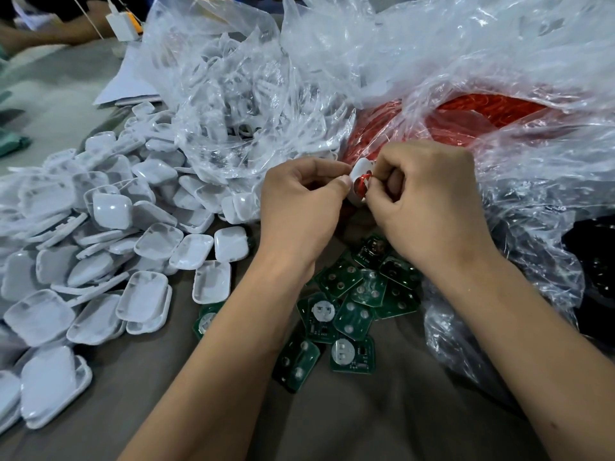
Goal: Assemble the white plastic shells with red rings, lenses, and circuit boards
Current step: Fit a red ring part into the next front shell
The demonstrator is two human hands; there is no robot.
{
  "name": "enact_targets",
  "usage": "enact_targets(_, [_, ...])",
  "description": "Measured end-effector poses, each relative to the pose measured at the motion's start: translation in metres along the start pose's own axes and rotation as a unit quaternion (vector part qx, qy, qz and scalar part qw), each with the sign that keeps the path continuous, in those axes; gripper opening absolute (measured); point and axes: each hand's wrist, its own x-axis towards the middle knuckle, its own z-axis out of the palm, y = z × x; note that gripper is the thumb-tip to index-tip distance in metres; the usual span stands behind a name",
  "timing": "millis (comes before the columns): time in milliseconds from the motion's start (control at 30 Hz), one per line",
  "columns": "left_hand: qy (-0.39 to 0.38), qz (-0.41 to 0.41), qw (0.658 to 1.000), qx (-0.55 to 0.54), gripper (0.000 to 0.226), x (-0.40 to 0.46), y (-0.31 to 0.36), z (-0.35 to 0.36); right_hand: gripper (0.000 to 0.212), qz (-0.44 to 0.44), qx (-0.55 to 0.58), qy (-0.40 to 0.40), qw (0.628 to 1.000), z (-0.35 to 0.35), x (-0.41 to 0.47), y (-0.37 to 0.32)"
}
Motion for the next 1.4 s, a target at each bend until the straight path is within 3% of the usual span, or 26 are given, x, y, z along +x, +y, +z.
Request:
enact_targets(367, [0.006,0.013,0.999,0.031,0.009,-0.001,0.002,0.0,0.017,-0.011,0.004,0.003,1.0,0.0,0.0,-0.003])
enact_targets(900, [-0.013,0.017,1.0,-0.013,0.017,0.0,-0.004,0.002,0.027,-0.017,-0.012,-0.019,1.0,0.001,-0.001,-0.004])
enact_targets(1000, [-0.006,0.005,1.0,-0.028,0.014,0.001,-0.004,0.002,0.016,-0.015,0.004,-0.008,1.0,0.003,-0.001,0.001])
enact_targets(1067, [-0.003,-0.01,0.998,-0.061,0.013,0.001,-0.003,0.002,0.011,0.023,0.072,0.01,0.997,0.003,-0.002,0.003])
enact_targets(1167, [-0.028,-0.041,0.985,-0.164,0.01,0.002,0.0,0.001,0.013,0.158,0.241,0.024,0.957,0.002,0.001,0.007])
enact_targets(1267, [-0.043,-0.071,0.96,-0.266,0.009,0.003,0.003,-0.001,0.023,0.28,0.433,-0.046,0.856,0.001,0.003,0.011])
enact_targets(1333, [-0.044,-0.09,0.947,-0.304,0.009,0.004,0.004,-0.002,0.017,0.314,0.5,-0.086,0.803,-0.001,0.004,0.009])
enact_targets(1400, [-0.058,-0.101,0.939,-0.324,0.01,0.004,0.005,-0.003,0.016,0.319,0.532,-0.111,0.777,-0.003,0.004,0.009])
